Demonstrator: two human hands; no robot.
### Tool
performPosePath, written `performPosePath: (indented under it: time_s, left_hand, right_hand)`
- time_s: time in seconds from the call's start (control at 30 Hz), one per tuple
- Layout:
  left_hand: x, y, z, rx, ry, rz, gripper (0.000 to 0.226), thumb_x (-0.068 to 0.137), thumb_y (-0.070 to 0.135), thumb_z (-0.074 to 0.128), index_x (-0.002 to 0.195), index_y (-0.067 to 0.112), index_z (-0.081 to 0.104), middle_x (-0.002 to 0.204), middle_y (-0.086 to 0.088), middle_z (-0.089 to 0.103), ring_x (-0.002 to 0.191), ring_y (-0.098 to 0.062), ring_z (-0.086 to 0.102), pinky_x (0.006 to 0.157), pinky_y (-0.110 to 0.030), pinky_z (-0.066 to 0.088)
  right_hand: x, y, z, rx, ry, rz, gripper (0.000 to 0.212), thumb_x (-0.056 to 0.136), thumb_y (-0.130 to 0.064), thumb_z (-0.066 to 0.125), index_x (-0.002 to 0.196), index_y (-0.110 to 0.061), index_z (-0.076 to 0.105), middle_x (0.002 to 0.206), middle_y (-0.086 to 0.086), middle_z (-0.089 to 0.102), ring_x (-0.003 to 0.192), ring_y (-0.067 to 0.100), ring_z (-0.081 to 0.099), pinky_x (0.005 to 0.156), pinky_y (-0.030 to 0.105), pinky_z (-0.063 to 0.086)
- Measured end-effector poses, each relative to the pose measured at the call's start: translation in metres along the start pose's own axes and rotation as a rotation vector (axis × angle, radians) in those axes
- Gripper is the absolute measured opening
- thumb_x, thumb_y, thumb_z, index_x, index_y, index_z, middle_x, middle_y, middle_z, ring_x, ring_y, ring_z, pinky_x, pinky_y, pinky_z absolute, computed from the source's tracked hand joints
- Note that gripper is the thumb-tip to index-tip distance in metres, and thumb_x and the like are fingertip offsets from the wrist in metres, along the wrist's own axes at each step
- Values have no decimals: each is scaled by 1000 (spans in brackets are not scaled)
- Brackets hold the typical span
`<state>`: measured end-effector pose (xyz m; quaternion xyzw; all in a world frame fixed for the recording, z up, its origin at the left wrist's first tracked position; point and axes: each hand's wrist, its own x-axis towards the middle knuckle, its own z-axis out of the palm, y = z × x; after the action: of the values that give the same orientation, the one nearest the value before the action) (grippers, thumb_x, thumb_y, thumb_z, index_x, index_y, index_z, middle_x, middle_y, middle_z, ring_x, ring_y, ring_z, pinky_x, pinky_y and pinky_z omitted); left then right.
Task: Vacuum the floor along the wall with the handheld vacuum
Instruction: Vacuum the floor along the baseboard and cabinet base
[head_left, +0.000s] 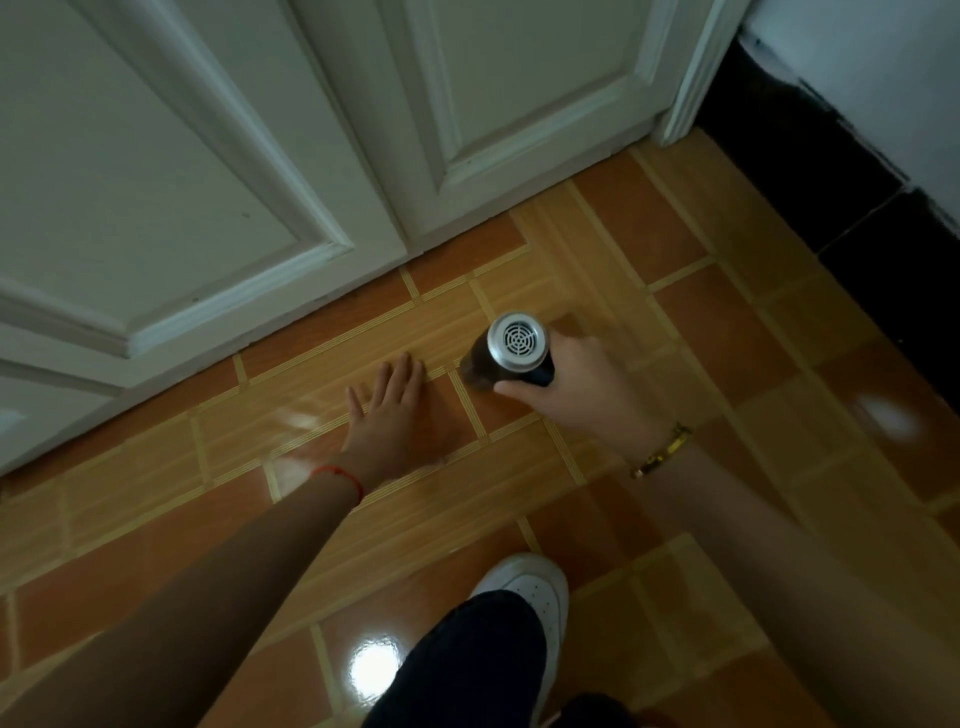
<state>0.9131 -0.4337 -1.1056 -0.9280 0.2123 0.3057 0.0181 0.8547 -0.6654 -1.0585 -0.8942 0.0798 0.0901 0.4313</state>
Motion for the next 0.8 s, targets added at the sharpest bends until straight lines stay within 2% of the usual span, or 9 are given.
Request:
performPosePath:
  time_s: [0.07, 0.17, 0.37, 0.47, 0.5, 0.63, 0.8]
  left_hand:
    - [1, 11, -5, -41, 21, -28, 128, 71, 49, 79, 155, 17, -12, 163, -5, -20, 150, -29, -19, 115, -65, -6]
    - [3, 27, -7, -93, 72, 32, 127, 70, 46, 80, 155, 23, -12, 164, -2, -19, 150, -29, -18, 115, -65, -8]
    - [6, 67, -12, -87, 135, 163, 126, 73, 39, 80, 154, 24, -15, 164, -2, -18, 151, -26, -17, 116, -61, -9]
    - [8, 89, -14, -97, 146, 233, 124, 75, 38, 80, 154, 24, -14, 164, -1, -17, 151, -25, -16, 118, -61, -8]
    - [8, 96, -14, -98, 146, 254, 123, 75, 37, 79, 154, 24, -14, 164, -1, -17, 151, -24, -16, 119, -62, -6]
    - [11, 127, -15, -118, 148, 339, 119, 77, 38, 78, 155, 25, -12, 165, 1, -16, 151, -23, -16, 120, -60, -5]
    - [12, 166, -13, -127, 124, 441, 117, 77, 42, 77, 155, 27, -9, 165, 1, -14, 151, -23, -15, 119, -61, -3]
  right_hand:
    - [-10, 2, -2, 7, -6, 3, 55, 78, -41, 76, 125, -18, 57, 114, -4, 67, 96, 1, 55, 84, 20, 48]
    - [-22, 10, -11, 7, 54, 33, 54, 78, -42, 76, 124, -20, 58, 112, -4, 69, 98, 7, 61, 80, 22, 49]
    - [-52, 40, -46, -114, 312, 212, 56, 79, -46, 74, 122, -13, 59, 109, 4, 71, 99, 22, 66, 69, 25, 46]
    - [-72, 57, -60, -124, 412, 263, 62, 77, -49, 73, 127, -15, 57, 111, 7, 71, 102, 27, 66, 78, 37, 55]
    - [-79, 61, -64, -92, 417, 265, 63, 77, -46, 74, 129, -16, 55, 114, 6, 71, 105, 26, 65, 81, 36, 55]
    - [-110, 68, -71, -3, 313, 254, 68, 81, -36, 75, 140, -17, 48, 129, 2, 64, 119, 17, 58, 85, 13, 38]
    - [-146, 76, -77, 46, 199, 296, 66, 84, -40, 72, 142, -24, 44, 137, -2, 57, 124, 17, 53, 94, 23, 41]
